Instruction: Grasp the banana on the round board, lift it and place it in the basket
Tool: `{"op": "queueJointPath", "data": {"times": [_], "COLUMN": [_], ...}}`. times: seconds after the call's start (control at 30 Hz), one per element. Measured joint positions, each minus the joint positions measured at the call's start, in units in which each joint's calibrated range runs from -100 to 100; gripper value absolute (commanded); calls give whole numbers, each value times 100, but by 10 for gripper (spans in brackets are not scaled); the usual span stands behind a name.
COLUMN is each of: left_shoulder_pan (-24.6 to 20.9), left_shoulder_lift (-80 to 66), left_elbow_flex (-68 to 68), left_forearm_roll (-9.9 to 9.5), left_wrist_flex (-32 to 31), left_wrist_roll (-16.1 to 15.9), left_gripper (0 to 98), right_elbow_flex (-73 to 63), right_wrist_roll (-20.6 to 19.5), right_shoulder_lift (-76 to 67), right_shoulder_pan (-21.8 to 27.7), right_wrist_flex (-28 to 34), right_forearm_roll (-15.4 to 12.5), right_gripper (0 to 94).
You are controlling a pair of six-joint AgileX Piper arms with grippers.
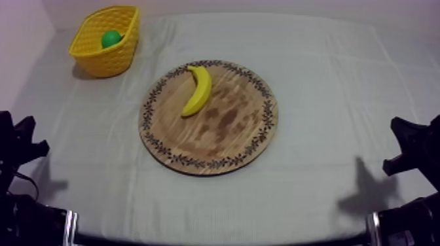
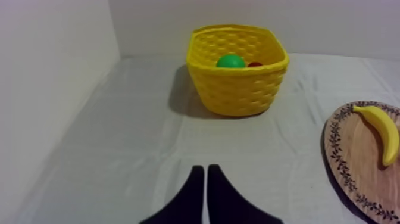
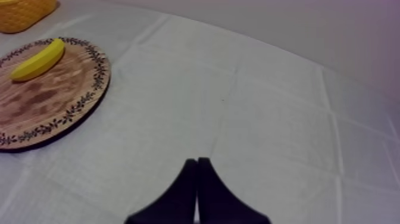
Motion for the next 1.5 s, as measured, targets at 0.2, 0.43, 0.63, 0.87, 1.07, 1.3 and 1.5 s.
{"op": "queueJointPath", "data": {"times": [0.2,0.43,0.63,0.87,1.07,1.3,1.5], "left_shoulder_pan": [-207,-212,-212,-212,-117,274,458], "left_shoulder_lift": [-7,-7,-7,-7,-7,-7,-2], "left_elbow_flex": [42,42,42,42,-3,-94,-98], "left_forearm_roll": [6,6,6,6,-14,-205,-224], "left_wrist_flex": [-138,-139,-139,-131,21,258,268], "left_wrist_roll": [-51,51,34,147,285,502,524], "left_gripper": [0,0,0,0,0,0,0], "right_elbow_flex": [0,0,0,0,0,0,0], "right_wrist_roll": [0,0,0,0,0,0,0], "right_shoulder_lift": [0,0,0,0,0,0,0], "right_shoulder_pan": [0,0,0,0,0,0,0], "right_wrist_flex": [-11,-3,-3,-3,-3,-3,-3], "right_forearm_roll": [0,0,0,0,0,0,0], "right_gripper": [3,3,3,3,3,3,3]}}
